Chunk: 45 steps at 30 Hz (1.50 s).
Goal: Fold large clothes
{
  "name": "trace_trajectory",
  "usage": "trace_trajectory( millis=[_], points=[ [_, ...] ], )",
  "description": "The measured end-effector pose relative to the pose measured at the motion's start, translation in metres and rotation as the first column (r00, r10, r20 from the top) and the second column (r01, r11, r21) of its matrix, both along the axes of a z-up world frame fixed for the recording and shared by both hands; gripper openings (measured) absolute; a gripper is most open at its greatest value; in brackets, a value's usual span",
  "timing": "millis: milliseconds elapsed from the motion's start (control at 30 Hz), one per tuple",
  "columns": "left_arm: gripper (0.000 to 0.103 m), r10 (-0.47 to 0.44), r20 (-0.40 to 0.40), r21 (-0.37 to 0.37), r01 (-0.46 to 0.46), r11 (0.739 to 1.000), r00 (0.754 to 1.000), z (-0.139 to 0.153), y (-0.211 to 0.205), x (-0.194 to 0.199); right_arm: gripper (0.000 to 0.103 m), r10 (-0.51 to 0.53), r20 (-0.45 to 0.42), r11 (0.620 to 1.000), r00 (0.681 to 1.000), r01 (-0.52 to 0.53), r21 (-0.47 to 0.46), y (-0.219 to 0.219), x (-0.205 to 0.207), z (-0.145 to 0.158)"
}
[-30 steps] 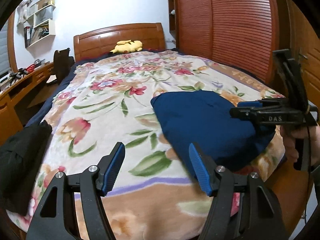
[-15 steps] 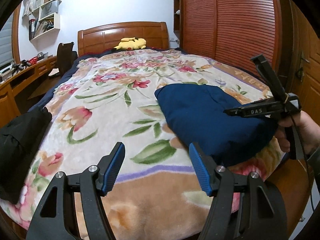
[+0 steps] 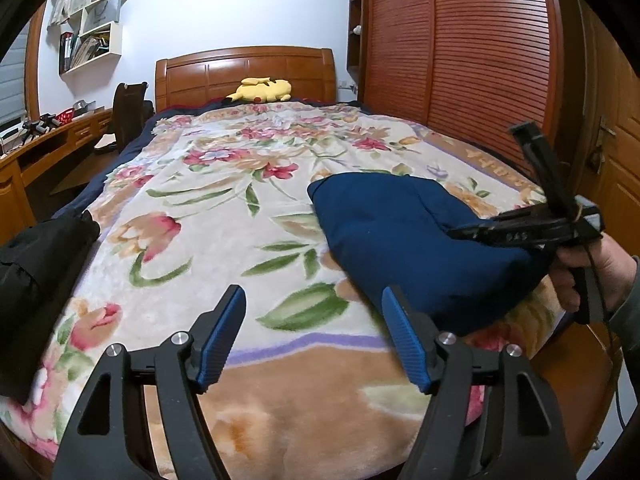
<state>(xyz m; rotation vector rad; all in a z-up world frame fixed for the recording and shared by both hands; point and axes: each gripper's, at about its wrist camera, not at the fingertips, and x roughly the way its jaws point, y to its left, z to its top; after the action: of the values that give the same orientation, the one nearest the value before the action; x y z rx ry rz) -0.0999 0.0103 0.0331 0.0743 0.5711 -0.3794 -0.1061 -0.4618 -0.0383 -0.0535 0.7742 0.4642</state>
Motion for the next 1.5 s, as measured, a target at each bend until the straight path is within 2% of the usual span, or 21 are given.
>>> trace_trajectory(
  millis=[267, 400, 533, 633, 767, 833, 867, 967, 1067, 1133, 1200, 1500],
  points=[
    [0.072, -0.018, -0.023, 0.017, 0.018, 1.0, 1.0, -0.003, -0.012, 0.004, 0.009, -0.007, 0.152, 1.0, 0.988, 0.004, 0.022, -0.024, -0.025, 0.042],
    [0.072, -0.025, -0.026, 0.016, 0.025, 1.0, 0.999, -0.001, -0.017, 0.005, 0.008, -0.041, 0.211, 0.999, 0.977, 0.041, 0.008, -0.043, -0.041, 0.066],
    [0.072, -0.037, -0.027, 0.009, 0.037, 0.999, 0.999, 0.002, -0.022, 0.005, 0.008, -0.116, 0.242, 0.991, 0.963, 0.128, -0.033, -0.075, -0.049, 0.079],
    [0.072, -0.046, -0.019, 0.014, 0.047, 0.999, 0.999, 0.004, -0.027, 0.004, 0.008, -0.17, 0.197, 0.976, 0.966, 0.193, -0.103, -0.096, -0.041, 0.061],
    [0.072, -0.051, -0.02, 0.015, 0.051, 0.999, 0.999, 0.004, -0.032, 0.006, 0.009, -0.159, 0.12, 0.976, 0.98, 0.174, -0.133, -0.092, -0.034, 0.019],
    [0.072, -0.051, -0.024, 0.016, 0.051, 0.999, 0.998, 0.004, -0.035, 0.008, 0.012, -0.141, 0.125, 0.977, 0.982, 0.158, -0.142, -0.083, -0.038, 0.009],
    [0.072, -0.052, -0.025, 0.016, 0.052, 0.999, 0.998, 0.004, -0.036, 0.009, 0.017, -0.142, 0.135, 0.975, 0.981, 0.162, -0.15, -0.079, -0.04, 0.007],
    [0.072, -0.056, -0.019, 0.015, 0.057, 0.998, 0.998, 0.006, -0.042, 0.011, 0.019, -0.165, 0.174, 0.965, 0.971, 0.196, -0.177, -0.074, -0.048, 0.011],
    [0.072, -0.06, -0.014, 0.006, 0.06, 0.998, 0.998, 0.007, -0.045, 0.011, 0.025, -0.16, 0.215, 0.968, 0.963, 0.196, -0.155, -0.062, -0.067, 0.021],
    [0.072, -0.062, -0.013, 0.005, 0.062, 0.998, 0.998, 0.007, -0.046, 0.009, 0.035, -0.143, 0.237, 0.977, 0.961, 0.175, -0.119, -0.057, -0.083, 0.024],
    [0.072, -0.063, -0.015, 0.01, 0.063, 0.998, 0.998, 0.006, -0.046, 0.008, 0.051, -0.127, 0.246, 0.986, 0.961, 0.148, -0.072, -0.058, -0.103, 0.019],
    [0.072, -0.055, -0.021, 0.006, 0.055, 0.998, 0.998, 0.006, -0.047, 0.012, 0.052, -0.026, 0.223, 0.998, 0.975, 0.039, -0.051, -0.047, -0.144, -0.014]
  ],
)
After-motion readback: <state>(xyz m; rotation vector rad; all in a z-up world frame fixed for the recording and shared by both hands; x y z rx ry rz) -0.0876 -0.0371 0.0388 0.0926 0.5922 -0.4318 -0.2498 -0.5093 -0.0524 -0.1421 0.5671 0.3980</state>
